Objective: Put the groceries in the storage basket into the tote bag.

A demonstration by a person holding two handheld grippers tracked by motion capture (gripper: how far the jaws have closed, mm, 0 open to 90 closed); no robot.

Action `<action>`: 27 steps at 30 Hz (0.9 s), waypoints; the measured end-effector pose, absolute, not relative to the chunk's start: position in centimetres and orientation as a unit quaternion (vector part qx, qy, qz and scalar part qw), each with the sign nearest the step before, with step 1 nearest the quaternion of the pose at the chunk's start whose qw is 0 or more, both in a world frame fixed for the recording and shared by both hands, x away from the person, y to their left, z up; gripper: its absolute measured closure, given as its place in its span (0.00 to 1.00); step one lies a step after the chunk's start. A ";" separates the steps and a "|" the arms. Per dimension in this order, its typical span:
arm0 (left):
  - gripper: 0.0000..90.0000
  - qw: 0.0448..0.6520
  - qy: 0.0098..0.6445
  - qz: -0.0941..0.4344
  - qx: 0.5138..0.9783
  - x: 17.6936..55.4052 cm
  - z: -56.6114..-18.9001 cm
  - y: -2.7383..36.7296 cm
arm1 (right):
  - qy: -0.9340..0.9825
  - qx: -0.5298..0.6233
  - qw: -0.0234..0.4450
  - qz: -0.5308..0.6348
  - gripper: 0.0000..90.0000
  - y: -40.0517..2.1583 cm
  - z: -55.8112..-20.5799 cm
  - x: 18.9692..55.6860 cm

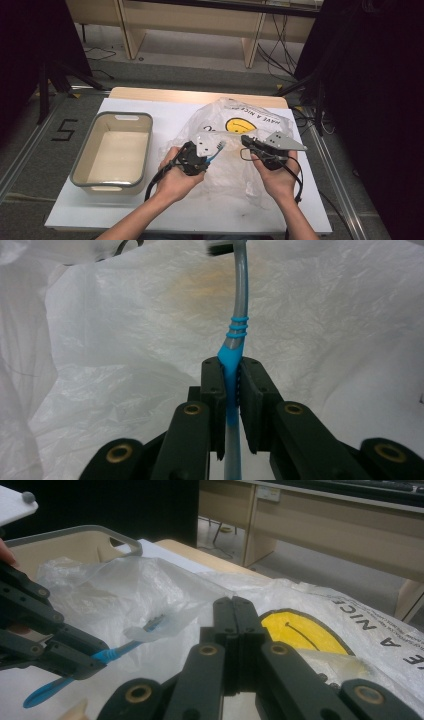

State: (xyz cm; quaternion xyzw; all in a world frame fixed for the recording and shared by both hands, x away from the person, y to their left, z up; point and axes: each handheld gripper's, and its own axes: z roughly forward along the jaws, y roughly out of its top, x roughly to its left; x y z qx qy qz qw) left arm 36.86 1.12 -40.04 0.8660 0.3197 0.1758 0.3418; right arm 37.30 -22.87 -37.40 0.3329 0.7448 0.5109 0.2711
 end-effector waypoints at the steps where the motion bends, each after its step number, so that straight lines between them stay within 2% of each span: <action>1: 0.90 0.341 0.321 0.175 0.866 37.0 -40.1 1.1 | 0.745 0.333 0.271 0.511 1.00 -22.9 -37.4 37.3; 27: 0.90 0.324 0.315 0.186 0.872 38.2 -41.1 -1.9 | 0.745 0.332 0.268 0.513 1.00 -22.7 -37.4 37.2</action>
